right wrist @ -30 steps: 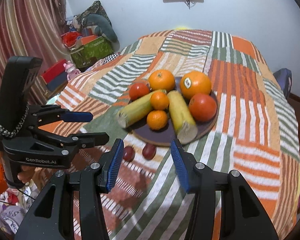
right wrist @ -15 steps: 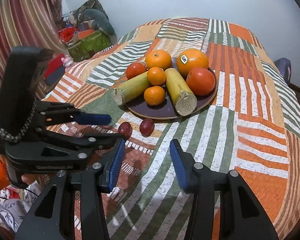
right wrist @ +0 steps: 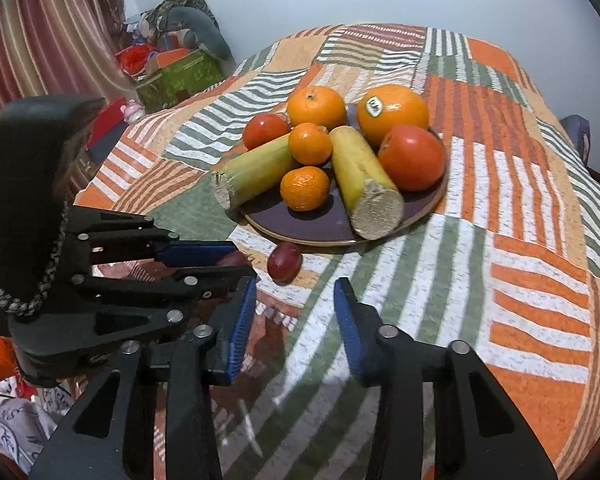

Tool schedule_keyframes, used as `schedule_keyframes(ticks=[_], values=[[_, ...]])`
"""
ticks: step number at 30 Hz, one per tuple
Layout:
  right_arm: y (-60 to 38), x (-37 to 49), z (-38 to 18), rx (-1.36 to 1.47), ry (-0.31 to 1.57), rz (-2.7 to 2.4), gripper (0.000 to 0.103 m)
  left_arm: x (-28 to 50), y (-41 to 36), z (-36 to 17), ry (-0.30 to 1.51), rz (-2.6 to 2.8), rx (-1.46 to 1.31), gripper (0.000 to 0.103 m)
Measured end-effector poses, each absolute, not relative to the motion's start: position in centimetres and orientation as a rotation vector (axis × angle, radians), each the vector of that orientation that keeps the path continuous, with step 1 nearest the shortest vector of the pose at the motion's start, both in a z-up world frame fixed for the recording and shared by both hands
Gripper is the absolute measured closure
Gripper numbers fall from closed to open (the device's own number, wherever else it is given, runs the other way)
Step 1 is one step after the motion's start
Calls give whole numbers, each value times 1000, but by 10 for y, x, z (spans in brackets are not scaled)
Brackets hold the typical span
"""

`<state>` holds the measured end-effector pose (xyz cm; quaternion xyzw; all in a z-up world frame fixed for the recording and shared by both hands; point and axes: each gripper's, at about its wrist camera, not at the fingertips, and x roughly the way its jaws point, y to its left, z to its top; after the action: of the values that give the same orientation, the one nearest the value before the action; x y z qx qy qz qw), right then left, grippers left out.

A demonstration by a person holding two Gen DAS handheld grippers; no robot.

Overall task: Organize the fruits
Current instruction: 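Grasp a dark red plum with the left tool while the right tool grasps the other plum, then carry both plums onto the plate edge and open both tools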

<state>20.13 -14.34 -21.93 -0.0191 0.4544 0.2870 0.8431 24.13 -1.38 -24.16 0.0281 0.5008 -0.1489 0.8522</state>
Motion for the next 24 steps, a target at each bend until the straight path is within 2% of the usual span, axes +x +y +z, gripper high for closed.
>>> schedule_keyframes(ticks=[2,6,11,24], values=[[-138,204,-223,-39,972,616,73,239,-9,-240,1050,-310,52,83],[-126,209,-229,-62,991,617,74,237,1,-235,1045,-301,28,83],[-118,214,-231,-91,996,593,84,238,9,-231,1037,-294,5,83],[-117,214,-226,-110,976,592,84,239,3,-225,1023,-299,0,83]])
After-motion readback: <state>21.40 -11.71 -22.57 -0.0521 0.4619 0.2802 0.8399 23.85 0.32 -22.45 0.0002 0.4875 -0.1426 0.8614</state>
